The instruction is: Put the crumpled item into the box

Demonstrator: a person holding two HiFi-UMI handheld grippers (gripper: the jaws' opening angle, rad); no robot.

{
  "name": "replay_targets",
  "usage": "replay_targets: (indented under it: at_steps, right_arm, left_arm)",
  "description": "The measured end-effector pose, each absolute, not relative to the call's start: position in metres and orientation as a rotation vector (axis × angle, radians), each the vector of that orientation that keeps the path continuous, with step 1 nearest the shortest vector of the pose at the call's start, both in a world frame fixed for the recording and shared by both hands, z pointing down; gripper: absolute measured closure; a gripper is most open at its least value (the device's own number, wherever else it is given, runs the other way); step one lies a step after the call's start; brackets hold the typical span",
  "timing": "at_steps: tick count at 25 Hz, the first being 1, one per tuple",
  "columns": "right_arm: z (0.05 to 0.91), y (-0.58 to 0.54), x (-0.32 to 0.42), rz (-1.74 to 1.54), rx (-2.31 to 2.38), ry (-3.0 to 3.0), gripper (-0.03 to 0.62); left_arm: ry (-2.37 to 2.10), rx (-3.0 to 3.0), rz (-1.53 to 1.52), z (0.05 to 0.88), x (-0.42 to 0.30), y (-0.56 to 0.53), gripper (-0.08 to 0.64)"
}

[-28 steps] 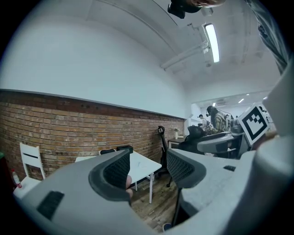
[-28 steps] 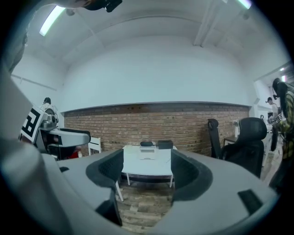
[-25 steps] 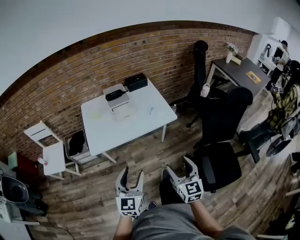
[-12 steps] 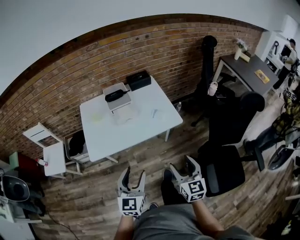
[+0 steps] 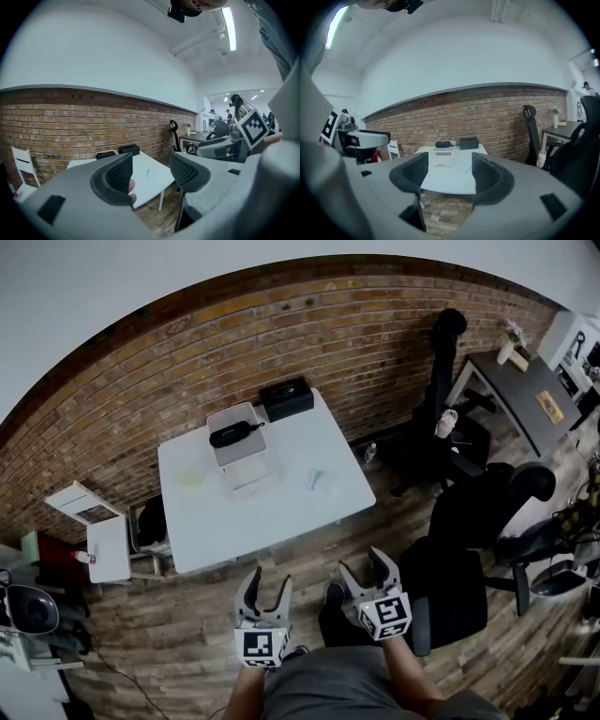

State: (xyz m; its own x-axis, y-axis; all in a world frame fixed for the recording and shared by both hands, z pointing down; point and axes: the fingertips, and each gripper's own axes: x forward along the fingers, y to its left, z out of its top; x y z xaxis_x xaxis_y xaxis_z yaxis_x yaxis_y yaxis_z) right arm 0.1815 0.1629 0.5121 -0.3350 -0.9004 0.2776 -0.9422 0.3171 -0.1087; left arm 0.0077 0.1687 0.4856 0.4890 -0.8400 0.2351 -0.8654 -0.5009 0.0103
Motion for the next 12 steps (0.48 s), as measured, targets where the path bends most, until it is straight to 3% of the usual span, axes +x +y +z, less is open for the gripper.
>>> replay_targets:
  at_steps: [12]
  right_arm:
    - [0.505, 0.063, 0.230, 0.361, 1.626, -2.487, 0.310]
  left_arm:
    - [-1.593, 2.579, 0.308, 0.464, 0.061, 0.082, 0.322]
